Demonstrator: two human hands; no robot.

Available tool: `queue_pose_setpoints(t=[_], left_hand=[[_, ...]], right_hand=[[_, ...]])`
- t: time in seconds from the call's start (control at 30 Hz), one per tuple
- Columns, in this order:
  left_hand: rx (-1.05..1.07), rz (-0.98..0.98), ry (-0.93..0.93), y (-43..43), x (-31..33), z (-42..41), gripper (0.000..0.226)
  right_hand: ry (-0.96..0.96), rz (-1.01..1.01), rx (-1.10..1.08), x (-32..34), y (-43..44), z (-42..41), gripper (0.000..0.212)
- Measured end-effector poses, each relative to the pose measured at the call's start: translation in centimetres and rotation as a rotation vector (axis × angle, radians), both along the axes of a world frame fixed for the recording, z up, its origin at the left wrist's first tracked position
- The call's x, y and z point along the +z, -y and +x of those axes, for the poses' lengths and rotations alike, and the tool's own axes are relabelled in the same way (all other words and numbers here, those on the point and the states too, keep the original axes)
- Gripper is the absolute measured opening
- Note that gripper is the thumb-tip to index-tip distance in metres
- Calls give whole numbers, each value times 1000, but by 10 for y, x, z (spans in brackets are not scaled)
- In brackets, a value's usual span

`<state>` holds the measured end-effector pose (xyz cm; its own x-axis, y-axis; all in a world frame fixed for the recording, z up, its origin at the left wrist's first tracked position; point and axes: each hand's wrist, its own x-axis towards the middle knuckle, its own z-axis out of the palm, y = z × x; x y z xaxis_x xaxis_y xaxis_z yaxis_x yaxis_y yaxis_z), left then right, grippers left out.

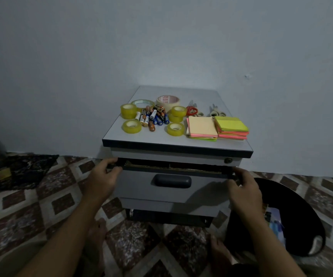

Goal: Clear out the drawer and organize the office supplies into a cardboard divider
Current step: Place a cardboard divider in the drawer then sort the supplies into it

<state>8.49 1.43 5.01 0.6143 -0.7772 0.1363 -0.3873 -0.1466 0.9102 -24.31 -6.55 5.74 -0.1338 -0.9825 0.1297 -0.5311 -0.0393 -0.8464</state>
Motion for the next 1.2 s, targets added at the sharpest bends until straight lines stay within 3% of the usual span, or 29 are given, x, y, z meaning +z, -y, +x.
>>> queue_pose_setpoints(t=[0.3,0.47,0.5,0.57,0.73,0.87,1.2], left_hand=[[-117,282,186,-34,21,19,12],[-181,407,280,-54,33,17,8],[-186,405,256,-55,36,15,6],[-198,381,183,-50,36,14,25],[-252,300,-7,-20,27,5,63],[-323,334,-122,-6,20,-1,74],[-400,368,-157,-21,15,-1,82]], right_hand=[[-294,130,161,25,-8,-42,9],[-463,267,260,32,-17,-61,9],[-456,271,274,33,-19,-60,8],[-400,249,279,32,-19,-56,11],[-189,294,304,27,-8,-30,54],[-25,372,370,30,1,-11,66],[-142,353,383,27,-20,-12,63]])
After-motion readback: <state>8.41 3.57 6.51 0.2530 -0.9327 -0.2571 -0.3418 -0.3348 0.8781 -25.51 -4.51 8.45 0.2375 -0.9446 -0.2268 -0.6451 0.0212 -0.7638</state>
